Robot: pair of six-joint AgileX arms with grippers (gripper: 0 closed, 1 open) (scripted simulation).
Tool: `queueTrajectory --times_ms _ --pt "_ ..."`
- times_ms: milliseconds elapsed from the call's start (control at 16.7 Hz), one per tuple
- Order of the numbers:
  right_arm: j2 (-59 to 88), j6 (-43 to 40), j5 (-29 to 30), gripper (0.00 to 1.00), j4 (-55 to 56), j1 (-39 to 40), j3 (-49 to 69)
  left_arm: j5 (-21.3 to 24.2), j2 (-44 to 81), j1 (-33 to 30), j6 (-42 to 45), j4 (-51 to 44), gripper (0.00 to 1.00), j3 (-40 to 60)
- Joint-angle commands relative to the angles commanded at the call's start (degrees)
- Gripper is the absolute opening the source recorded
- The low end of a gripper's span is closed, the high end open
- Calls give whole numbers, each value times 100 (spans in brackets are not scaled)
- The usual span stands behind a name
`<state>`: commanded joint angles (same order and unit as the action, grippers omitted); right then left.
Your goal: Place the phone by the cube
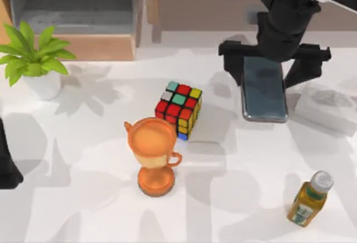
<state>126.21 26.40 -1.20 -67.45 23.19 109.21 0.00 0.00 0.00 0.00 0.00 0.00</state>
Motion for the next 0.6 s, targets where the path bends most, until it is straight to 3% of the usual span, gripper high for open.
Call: queueTrajectory --times_ms 600 --pt "-353 -46 -247 0 291 -20 227 0 0 0 0 0 100 0"
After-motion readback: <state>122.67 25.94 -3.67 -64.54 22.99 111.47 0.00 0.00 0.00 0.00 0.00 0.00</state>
